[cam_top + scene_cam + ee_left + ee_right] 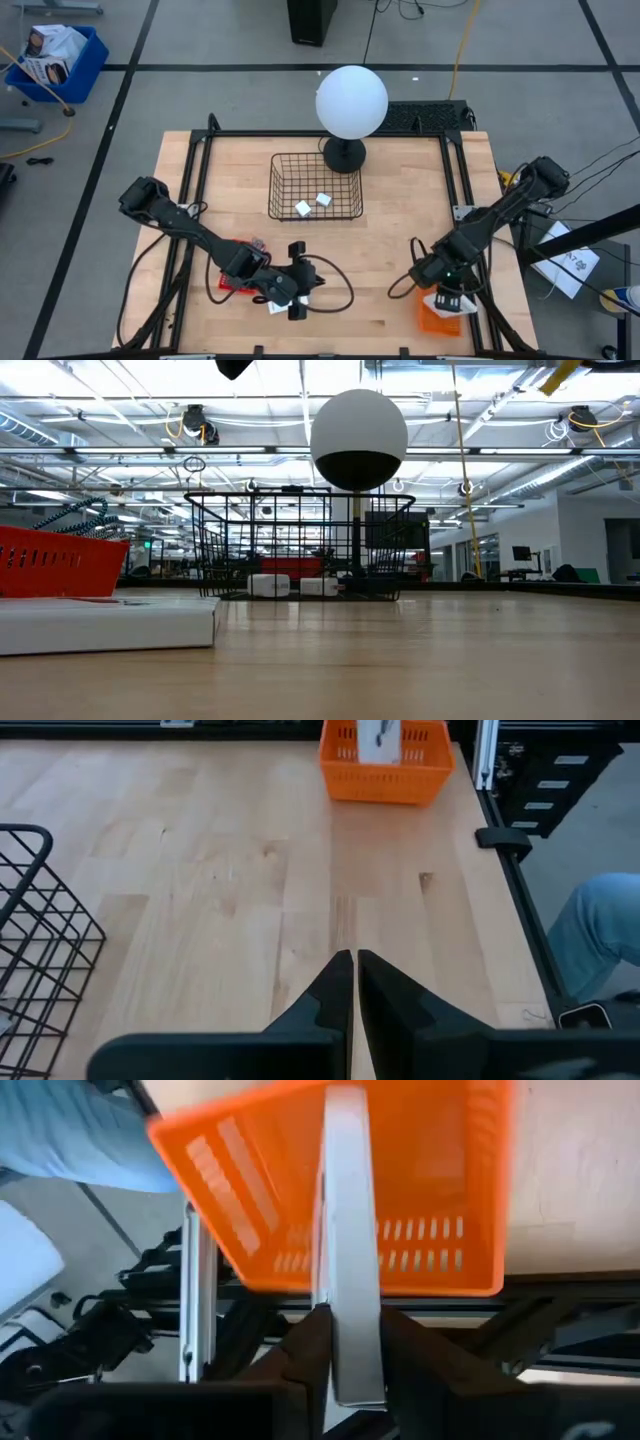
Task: Pick and place items into bin
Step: Put the right white card reader box into the orange basket
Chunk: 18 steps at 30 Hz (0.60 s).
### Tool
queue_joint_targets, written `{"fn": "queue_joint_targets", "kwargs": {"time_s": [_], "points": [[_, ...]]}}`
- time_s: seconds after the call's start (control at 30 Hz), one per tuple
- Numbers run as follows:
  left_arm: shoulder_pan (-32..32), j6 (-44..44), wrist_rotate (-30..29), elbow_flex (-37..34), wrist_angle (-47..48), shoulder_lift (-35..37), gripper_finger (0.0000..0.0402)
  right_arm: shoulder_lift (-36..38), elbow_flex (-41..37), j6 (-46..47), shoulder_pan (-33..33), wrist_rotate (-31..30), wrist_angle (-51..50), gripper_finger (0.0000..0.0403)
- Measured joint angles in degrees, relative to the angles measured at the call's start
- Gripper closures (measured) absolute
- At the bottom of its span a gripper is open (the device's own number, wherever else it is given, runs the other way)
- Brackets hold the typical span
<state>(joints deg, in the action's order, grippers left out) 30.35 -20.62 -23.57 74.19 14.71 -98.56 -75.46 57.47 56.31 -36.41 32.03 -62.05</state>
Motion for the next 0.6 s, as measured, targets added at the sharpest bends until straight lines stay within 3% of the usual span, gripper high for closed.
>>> {"fn": "queue_joint_targets", "kwargs": {"time_s": [0.13,0.43,0.6], "points": [[0.0,0.4,0.0,0.0,0.0,0.0,0.0378,0.0,-1.2,0.8,0.1,-0.3,0.2,0.0305],[0.0,0.4,0.0,0.0,0.1,0.0,0.0378,0.0,-1.4,0.0,0.1,0.3,4.2,0.0325],[0.0,0.5,0.1,0.0,0.1,0.0,0.0378,0.0,-1.4,1.8,0.0,-1.5,4.7,0.0290]]}}
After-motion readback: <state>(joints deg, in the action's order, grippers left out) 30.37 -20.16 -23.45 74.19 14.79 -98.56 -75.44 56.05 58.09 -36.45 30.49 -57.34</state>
